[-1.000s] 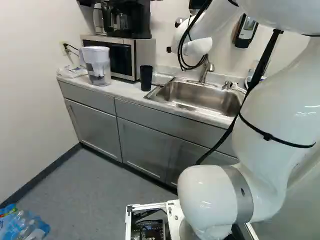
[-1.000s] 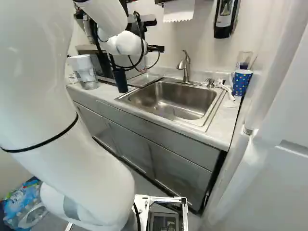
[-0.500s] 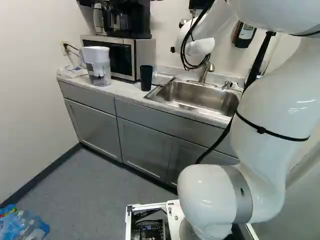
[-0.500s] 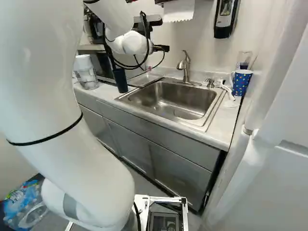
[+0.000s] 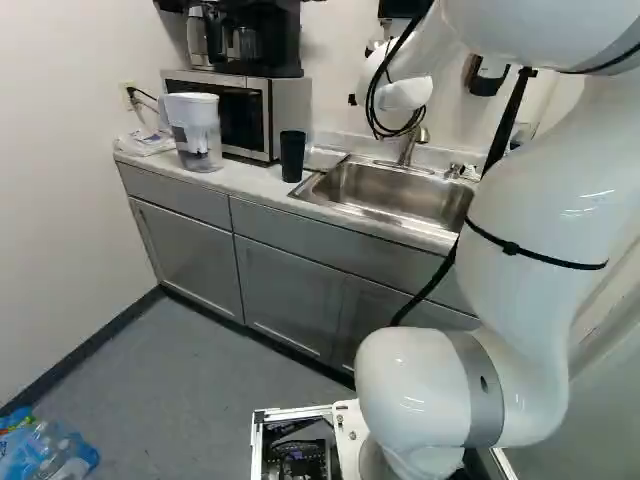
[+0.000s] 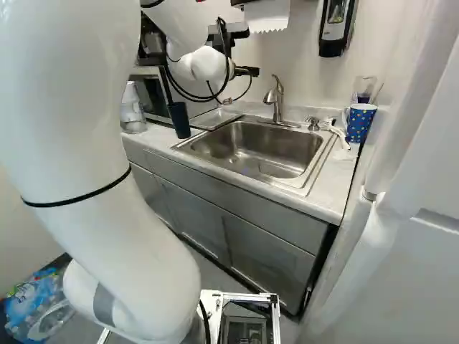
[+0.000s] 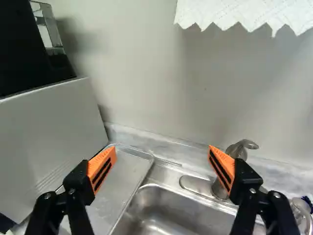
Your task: Rinse the cup and place it in the tray
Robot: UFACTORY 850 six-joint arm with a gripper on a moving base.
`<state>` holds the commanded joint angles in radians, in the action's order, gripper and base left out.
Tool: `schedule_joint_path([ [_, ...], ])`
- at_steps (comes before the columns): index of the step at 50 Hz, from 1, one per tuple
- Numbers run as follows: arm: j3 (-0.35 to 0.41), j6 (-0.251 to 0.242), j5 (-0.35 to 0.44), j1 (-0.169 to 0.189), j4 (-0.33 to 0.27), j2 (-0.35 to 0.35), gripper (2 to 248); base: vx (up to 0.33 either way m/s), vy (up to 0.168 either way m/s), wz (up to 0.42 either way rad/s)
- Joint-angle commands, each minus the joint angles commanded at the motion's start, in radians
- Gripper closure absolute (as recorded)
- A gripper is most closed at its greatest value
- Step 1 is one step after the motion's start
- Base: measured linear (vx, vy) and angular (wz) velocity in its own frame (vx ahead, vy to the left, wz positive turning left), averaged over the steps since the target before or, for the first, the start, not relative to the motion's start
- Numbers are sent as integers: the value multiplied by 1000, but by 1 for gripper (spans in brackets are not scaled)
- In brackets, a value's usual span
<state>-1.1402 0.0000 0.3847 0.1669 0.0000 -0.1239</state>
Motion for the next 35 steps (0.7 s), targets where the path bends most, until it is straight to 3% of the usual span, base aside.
schedule_joint_path([
  [35, -43, 0, -75, 54, 0, -40, 3, 0, 0, 0],
])
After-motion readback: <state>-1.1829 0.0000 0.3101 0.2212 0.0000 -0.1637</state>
